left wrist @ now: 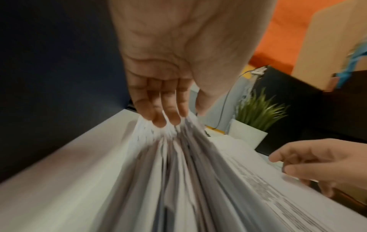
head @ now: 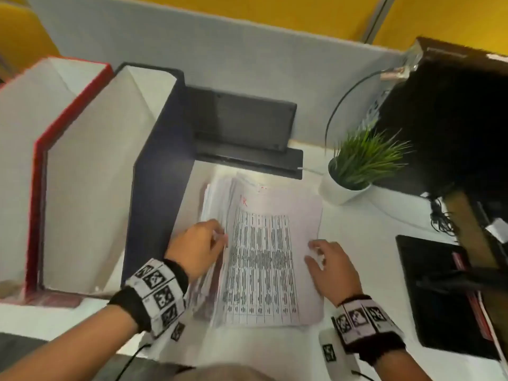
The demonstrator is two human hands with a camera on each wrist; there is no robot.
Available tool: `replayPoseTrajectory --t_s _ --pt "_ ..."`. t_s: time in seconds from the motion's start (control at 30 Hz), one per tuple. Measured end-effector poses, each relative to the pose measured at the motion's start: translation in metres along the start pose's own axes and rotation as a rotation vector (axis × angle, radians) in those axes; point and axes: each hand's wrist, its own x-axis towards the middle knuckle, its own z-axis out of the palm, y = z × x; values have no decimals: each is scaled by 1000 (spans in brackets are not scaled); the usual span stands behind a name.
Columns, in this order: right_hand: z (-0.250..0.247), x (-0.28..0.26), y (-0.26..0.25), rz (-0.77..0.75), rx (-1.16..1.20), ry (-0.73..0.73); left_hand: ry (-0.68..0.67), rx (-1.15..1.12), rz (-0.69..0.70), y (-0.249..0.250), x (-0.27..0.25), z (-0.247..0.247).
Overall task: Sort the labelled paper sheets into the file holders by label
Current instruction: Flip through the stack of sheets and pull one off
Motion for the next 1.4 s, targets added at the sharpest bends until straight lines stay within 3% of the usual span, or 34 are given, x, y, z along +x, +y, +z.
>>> replayPoseTrajectory --t_s 0.1,0.23,0.43,0.6,0.7,0.87,0.93,1.03,1.1,1.2,1.27,1.4 --pt "15 14 -10 -59 -153 18 101 -81 -142 4 29 3" --pt "28 19 -11 -35 -231 16 115 -125 -231 9 42 10" --pt "34 20 -15 -51 -357 33 210 -200 -246 12 41 13" --pt "41 22 -16 -143 -244 -26 216 2 -114 16 34 12" --pt "43 23 -15 -164 -161 -98 267 -4 0 22 30 9" --pt "46 24 -9 4 120 -45 428 -80 248 27 16 6" --pt "46 25 -8 85 304 -31 428 -265 340 24 14 8" --pt "42 31 -4 194 520 22 316 -615 198 26 12 8" --pt "39 32 -3 262 629 49 217 -766 66 24 14 7" --pt "34 34 -1 314 822 130 119 -924 -1 21 17 4" --pt "30 36 4 218 847 160 64 -964 -7 19 20 1" --pt "26 28 3 63 627 170 44 -949 -129 15 36 -3"
